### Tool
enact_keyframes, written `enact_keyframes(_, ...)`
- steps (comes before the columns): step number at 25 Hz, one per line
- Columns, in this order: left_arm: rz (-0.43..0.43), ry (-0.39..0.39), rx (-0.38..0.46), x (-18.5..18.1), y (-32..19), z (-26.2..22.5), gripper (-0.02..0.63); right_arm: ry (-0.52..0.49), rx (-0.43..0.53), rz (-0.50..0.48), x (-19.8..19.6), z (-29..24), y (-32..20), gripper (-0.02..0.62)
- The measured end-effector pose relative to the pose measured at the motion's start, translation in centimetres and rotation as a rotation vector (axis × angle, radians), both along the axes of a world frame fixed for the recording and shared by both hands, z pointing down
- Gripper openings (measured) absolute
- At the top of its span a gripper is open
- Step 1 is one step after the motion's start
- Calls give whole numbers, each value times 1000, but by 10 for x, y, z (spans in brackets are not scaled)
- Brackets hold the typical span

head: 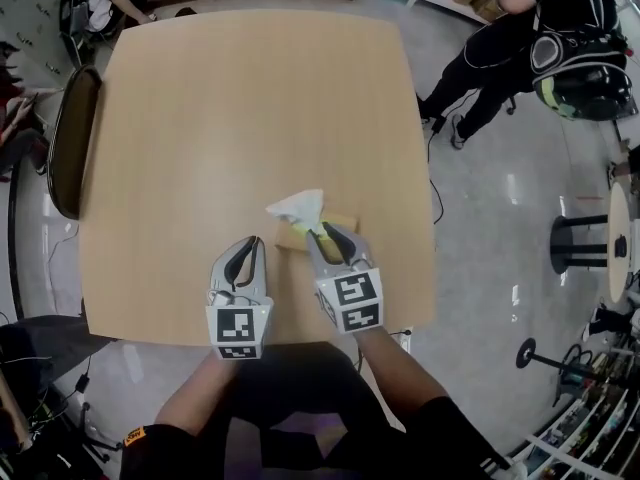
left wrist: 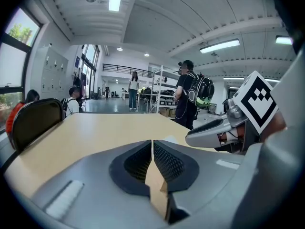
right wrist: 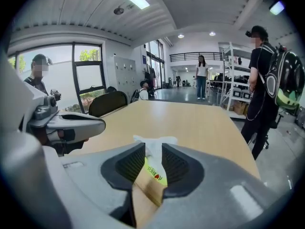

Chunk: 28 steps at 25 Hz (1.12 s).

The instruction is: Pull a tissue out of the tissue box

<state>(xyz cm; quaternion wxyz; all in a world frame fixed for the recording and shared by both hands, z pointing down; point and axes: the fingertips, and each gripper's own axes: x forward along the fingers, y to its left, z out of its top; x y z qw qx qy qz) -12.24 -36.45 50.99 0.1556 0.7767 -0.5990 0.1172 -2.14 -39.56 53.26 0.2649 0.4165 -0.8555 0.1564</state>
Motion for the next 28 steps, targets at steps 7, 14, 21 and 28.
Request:
enact_keyframes(7,33,2,-40,-10,-27,28,42,66,-82,-7,-17,35,-13,124)
enact_keyframes(14,63,13,-72,-3,-31,42,40,128,-129,-6,-14,50,-14,138)
enact_keyframes(21,69,16,-94,-4,-33,49,26,147,-150,17,-13,56,-13,45)
enact_keyframes(28,75,25,-91,-7,-35,45,18,128,-140,60,-13,48,-24,3)
